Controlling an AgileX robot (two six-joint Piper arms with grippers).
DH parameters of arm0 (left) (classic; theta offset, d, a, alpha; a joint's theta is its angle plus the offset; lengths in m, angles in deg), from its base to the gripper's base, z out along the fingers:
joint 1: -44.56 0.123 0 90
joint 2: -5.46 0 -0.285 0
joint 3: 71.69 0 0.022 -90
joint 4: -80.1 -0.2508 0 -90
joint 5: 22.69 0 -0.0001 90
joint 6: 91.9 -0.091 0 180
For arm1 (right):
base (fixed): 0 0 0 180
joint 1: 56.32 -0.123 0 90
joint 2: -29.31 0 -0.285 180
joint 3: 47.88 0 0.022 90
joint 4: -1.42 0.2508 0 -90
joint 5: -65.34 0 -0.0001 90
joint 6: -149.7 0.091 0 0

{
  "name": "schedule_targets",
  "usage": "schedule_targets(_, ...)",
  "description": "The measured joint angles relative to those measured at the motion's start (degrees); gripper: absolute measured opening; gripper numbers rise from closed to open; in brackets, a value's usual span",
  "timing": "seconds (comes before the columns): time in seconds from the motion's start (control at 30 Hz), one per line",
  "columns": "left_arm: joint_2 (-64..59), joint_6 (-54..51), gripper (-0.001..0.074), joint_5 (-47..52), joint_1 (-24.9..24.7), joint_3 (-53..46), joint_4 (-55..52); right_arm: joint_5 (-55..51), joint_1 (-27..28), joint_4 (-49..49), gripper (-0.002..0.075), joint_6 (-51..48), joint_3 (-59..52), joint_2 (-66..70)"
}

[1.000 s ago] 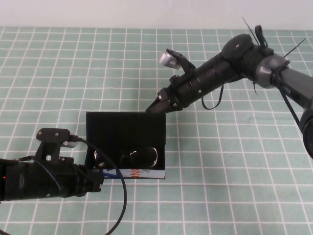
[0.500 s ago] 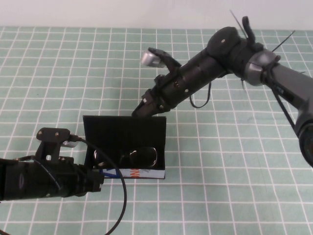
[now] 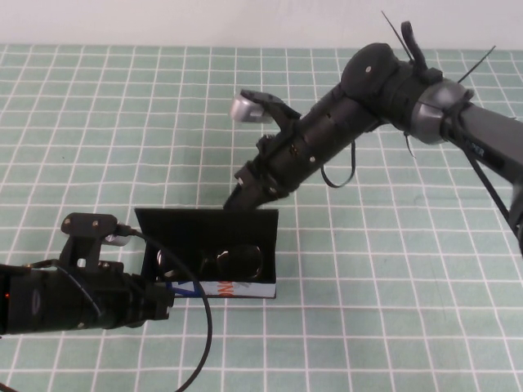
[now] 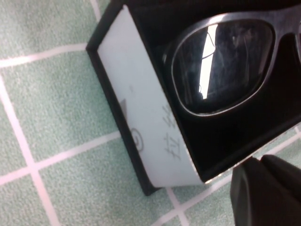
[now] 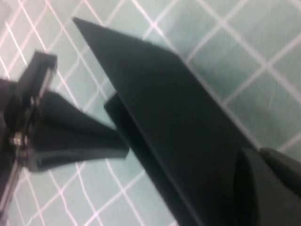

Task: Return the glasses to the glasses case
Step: Close the glasses case

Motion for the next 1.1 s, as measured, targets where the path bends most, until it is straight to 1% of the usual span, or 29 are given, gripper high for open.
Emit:
schedule_targets(0.17,0.0,0.0,-0.0002,0.21,0.0,0.0,0.0,0.0,-1.27,-1.05,-0.0012,0.0,-5.01,-1.4)
schedule_targets(0.4,0.0,0.0,-0.0002,2.32,0.0,0.0,0.0,0.0,-3.9,-2.25,-0.0012,-1.1,-5.89,-1.4)
schedule_targets(0.53,0.0,0.0,-0.0002,2.55,0.0,0.0,0.0,0.0,-3.9,-3.21,-0.0012,-1.22,-5.89,-1.4)
schedule_targets(0.87,0.15,-1.61,-0.0002,7.88,0.0,0.0,-0.47,0.0,-3.9,-3.58,-0.0013,-2.14,-5.89,-0.15)
schedule_targets(0.97,1.88,-1.86,-0.0002,7.88,0.0,0.0,-0.66,0.0,-3.9,-3.58,-0.0013,-2.37,-5.89,-0.15)
schedule_targets(1.1,7.07,-1.86,-0.0002,7.9,0.0,0.0,-0.75,0.0,-3.9,-3.58,-0.0013,-2.87,-5.77,-0.15)
